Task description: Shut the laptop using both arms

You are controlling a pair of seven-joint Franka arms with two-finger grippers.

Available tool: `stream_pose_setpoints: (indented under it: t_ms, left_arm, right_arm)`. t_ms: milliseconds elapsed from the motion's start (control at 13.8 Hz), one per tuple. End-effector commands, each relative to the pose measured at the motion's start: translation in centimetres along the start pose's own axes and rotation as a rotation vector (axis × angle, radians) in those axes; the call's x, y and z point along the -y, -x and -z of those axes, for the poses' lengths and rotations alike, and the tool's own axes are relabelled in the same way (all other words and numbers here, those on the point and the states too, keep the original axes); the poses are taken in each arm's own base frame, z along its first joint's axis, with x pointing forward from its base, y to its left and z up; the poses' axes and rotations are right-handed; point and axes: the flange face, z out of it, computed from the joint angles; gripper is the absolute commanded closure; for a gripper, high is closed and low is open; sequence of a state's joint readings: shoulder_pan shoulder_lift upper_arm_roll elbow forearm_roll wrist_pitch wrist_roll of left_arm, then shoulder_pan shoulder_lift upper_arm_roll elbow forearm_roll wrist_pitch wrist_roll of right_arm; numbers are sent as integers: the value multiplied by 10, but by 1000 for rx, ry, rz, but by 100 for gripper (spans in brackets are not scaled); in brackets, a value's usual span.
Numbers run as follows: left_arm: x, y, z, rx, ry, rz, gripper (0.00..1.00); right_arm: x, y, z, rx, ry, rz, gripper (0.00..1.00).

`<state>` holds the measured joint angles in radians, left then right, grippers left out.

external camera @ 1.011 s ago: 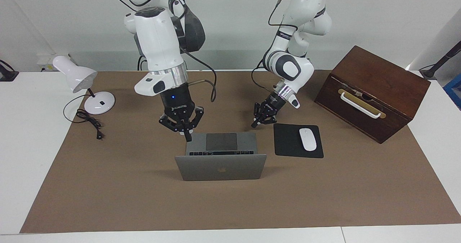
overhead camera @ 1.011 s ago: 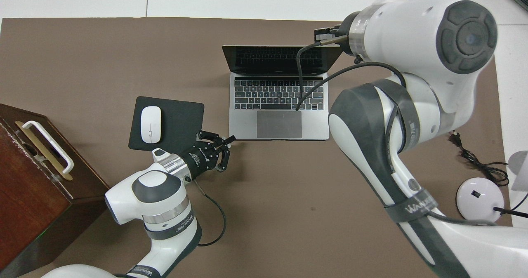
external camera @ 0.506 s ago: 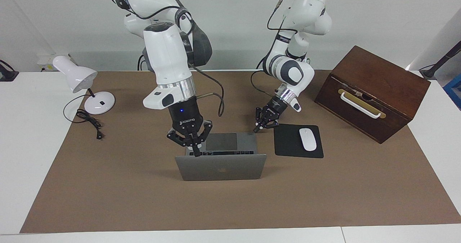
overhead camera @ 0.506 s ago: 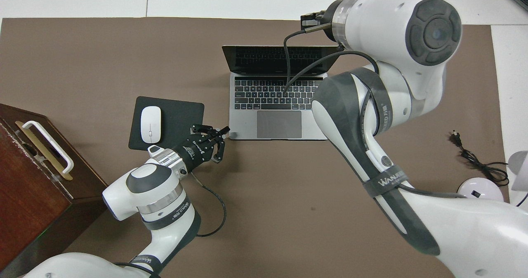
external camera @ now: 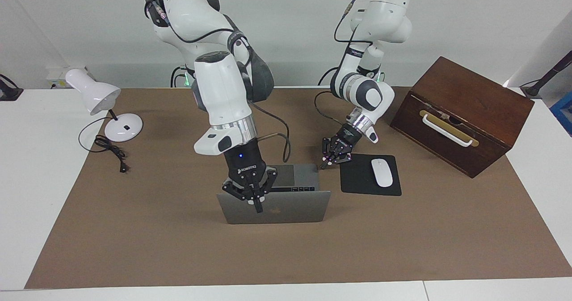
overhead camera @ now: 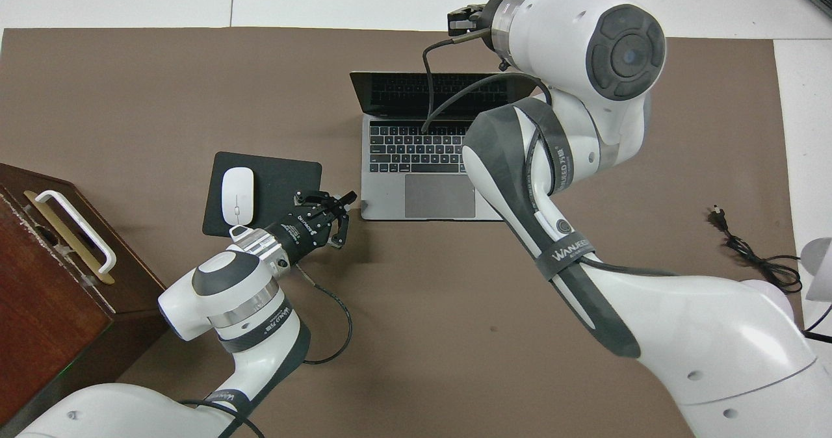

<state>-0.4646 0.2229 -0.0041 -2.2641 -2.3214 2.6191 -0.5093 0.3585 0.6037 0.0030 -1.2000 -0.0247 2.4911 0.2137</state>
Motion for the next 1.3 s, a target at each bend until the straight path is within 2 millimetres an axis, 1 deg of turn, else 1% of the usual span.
stream_pose_setpoints:
  t_ms: [0,144,217,289,361,506,722,867,1011,1083,1228]
  left_arm:
    - [4,0,-17,-1,3,-1,100]
    - [8,2,-26,-10,-3,-6,100]
    - [7,2,-28,-14,-2,-6,100]
    - [8,1,-30,-16,-2,-6,100]
    - [11,-2,-32,-26,-7,-5,100]
    - [15,0,-34,-37,-8,-9,100]
    - [28,-1,-39,-56,-27,-25,100]
    - [28,-2,-39,-62,-26,-26,100]
    - [30,-10,-41,-75,-32,-44,100]
    - [30,-10,-41,-75,-32,-55,100]
    - [30,-11,-41,-78,-33,-56,100]
  right_arm:
    - [1,-1,-14,-21,13,-33,100]
    - [2,4,-27,-16,12,-30,100]
    - [5,3,-29,-15,9,-28,100]
    - [11,5,-29,-11,5,-20,100]
    - [11,6,-31,-10,5,-20,100]
    - [11,5,-30,-13,5,-20,100]
    - [11,6,-33,-13,5,-20,100]
    - [11,6,-33,-14,4,-20,100]
    - [11,7,-35,-13,4,-22,100]
    - [11,11,-42,-3,4,-23,100]
    - [13,12,-43,-1,2,-21,100]
